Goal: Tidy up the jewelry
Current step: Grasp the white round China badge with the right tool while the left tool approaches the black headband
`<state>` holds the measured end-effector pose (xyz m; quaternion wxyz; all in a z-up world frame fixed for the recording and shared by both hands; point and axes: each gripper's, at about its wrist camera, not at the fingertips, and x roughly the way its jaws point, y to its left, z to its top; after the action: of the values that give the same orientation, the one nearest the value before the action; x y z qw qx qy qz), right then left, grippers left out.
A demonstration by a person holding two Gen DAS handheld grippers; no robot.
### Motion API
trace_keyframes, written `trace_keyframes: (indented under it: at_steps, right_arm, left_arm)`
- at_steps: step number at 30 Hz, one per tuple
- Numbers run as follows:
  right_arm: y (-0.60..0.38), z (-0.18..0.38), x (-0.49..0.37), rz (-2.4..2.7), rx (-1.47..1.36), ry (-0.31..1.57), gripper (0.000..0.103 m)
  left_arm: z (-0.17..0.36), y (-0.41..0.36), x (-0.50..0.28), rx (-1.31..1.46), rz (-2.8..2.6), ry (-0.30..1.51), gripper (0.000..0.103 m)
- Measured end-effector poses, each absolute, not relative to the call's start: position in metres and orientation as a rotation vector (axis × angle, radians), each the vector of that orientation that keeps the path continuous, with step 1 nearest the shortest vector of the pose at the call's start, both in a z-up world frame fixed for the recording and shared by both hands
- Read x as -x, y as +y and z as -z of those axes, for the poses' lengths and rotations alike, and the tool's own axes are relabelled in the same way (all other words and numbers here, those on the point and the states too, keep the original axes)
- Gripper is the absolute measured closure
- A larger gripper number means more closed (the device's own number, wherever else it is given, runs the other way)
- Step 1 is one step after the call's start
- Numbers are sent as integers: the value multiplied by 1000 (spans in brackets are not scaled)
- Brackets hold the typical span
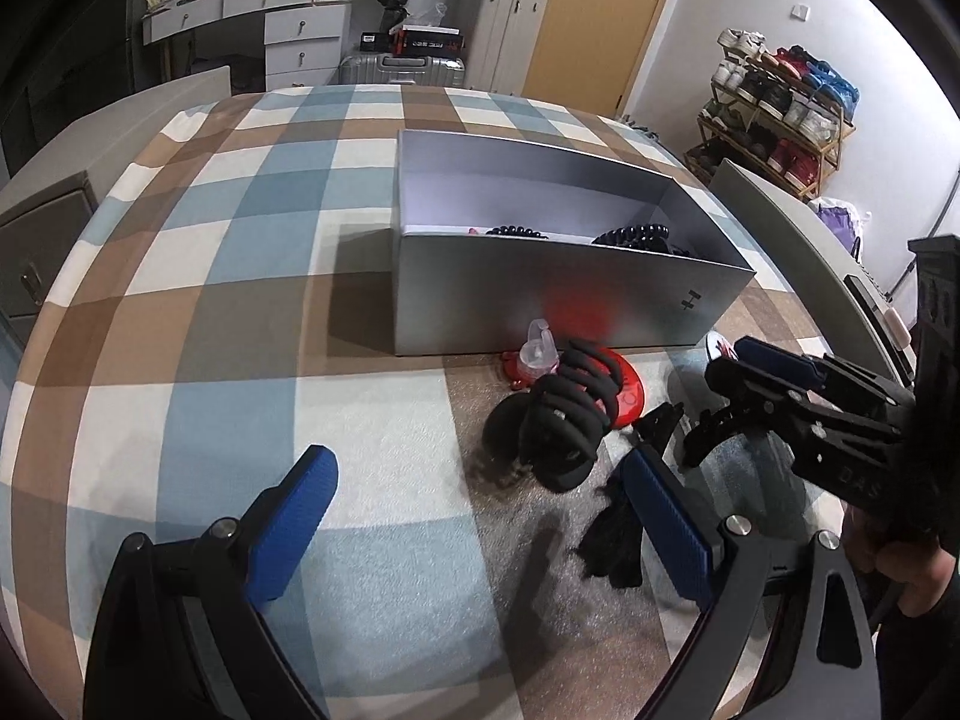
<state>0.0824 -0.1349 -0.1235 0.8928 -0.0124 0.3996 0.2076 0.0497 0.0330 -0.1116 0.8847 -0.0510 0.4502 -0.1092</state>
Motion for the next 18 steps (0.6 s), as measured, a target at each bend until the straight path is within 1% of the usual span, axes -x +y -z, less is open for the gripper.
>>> trace_keyframes:
  at_steps: [8,14,15,17,18]
  right_arm:
    - [-143,116,-75,-494,-42,811,61]
    - [-147,108,-69,-502,-37,786,61]
    - [-148,108,-69,-501,-38,784,61]
    - [-150,108,-69,-497,-43,786,61]
    - [-151,109,-68,-495,-46,788,61]
  left_arm:
    - [107,21,-58,59,279,924,9]
    - [103,15,-60,37,304,904,10]
    - [101,15,-60,44,314,899,11]
    - [100,14,-61,49,336,897,18]
    - [100,12,-62,46,339,900,24]
